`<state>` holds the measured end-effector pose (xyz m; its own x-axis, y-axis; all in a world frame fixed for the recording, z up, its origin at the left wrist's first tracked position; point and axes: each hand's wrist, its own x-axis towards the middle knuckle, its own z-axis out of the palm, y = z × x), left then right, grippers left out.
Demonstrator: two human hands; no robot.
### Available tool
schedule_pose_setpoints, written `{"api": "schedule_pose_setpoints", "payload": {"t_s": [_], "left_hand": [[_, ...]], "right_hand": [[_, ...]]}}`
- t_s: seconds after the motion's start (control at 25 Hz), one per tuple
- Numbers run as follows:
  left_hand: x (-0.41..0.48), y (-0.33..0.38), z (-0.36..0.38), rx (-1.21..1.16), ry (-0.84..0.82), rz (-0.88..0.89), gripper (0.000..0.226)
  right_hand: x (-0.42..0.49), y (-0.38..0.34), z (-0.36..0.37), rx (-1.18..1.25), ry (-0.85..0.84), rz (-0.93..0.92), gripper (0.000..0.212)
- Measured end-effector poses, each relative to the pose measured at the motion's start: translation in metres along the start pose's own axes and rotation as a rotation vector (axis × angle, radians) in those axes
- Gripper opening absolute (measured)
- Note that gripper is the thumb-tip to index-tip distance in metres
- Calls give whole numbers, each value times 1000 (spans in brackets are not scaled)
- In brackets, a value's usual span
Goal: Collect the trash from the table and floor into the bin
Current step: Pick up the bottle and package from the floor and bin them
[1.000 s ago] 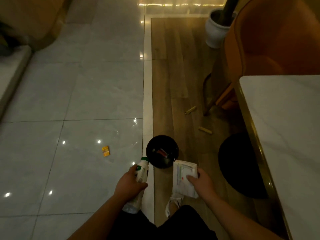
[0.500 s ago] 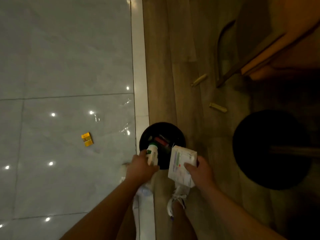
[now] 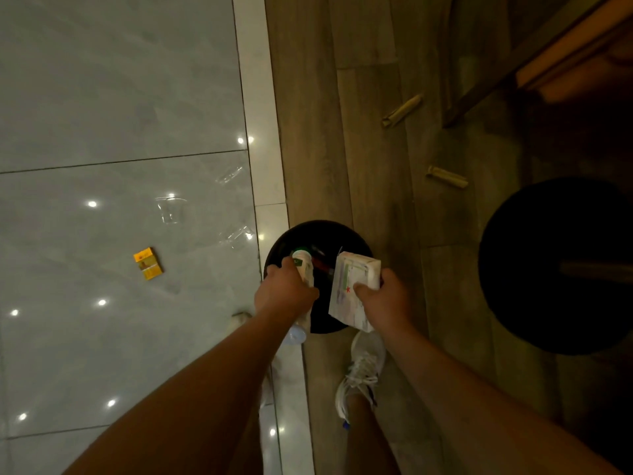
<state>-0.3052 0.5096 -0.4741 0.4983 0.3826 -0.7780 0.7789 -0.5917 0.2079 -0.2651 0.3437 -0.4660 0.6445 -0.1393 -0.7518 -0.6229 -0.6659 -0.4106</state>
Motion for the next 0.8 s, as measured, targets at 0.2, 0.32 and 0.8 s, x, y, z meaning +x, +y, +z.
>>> {"api": "schedule_pose_setpoints", "payload": {"t_s": [0.2, 0.32, 0.8], "left_hand": [[6, 3, 3, -19, 2, 8, 76], [5, 2, 3, -1, 5, 36, 74], [-69, -16, -23, -26, 0, 88, 55]], "right_hand": [[7, 10, 10, -5, -19, -22, 33], [11, 22, 15, -29, -37, 8, 26], [-37, 33, -12, -56, -133, -6, 19]]}}
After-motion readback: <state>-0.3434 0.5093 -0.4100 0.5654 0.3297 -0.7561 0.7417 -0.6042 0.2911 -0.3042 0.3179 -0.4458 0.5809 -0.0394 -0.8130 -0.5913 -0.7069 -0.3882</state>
